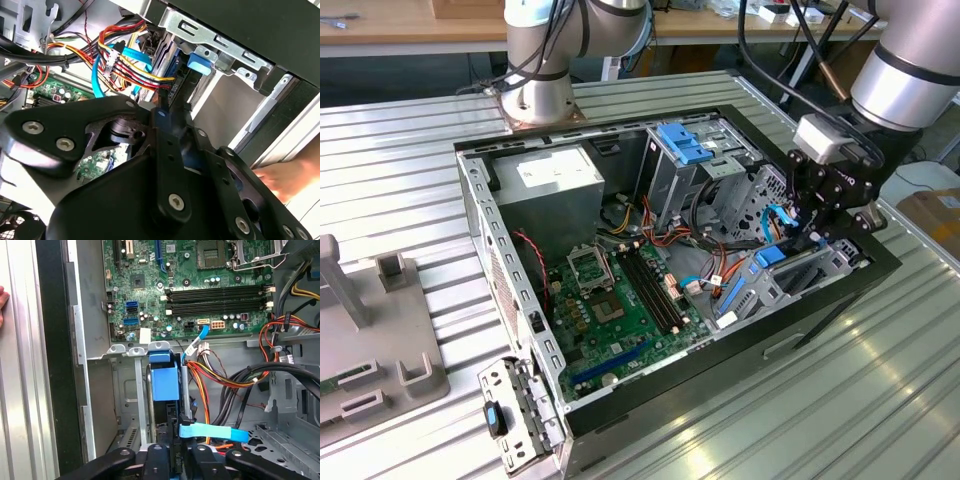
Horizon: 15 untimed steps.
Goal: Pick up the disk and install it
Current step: 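Insert the first disk wire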
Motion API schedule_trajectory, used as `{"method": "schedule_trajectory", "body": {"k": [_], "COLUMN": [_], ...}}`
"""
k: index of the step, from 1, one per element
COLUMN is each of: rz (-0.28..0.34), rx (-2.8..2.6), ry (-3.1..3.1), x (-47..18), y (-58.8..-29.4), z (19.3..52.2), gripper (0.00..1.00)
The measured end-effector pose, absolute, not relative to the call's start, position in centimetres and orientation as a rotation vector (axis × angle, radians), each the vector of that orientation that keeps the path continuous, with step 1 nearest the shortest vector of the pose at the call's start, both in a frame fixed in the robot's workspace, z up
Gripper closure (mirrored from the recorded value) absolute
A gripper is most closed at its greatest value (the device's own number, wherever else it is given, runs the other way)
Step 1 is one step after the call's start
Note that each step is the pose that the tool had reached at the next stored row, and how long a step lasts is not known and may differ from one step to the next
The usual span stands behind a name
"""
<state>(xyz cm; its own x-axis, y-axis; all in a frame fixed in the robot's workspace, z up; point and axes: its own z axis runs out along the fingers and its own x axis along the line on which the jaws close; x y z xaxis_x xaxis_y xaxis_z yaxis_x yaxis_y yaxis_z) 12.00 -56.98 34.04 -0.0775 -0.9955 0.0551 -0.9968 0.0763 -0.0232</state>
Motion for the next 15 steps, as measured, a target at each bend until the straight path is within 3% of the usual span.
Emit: {"method": "schedule_trajectory", "body": {"k": [1,2,15], "rz": [0.085,0.086,0.08], "rx": [2.117,2.116,2.119], "ry": [-2.286,-2.286,-2.289], "x": [12.0,12.0,11.8], "y": [-57.0,-57.0,-56.0], "z": [34.1,34.1,36.1], "gripper": [0.77,0.7,0.7]}}
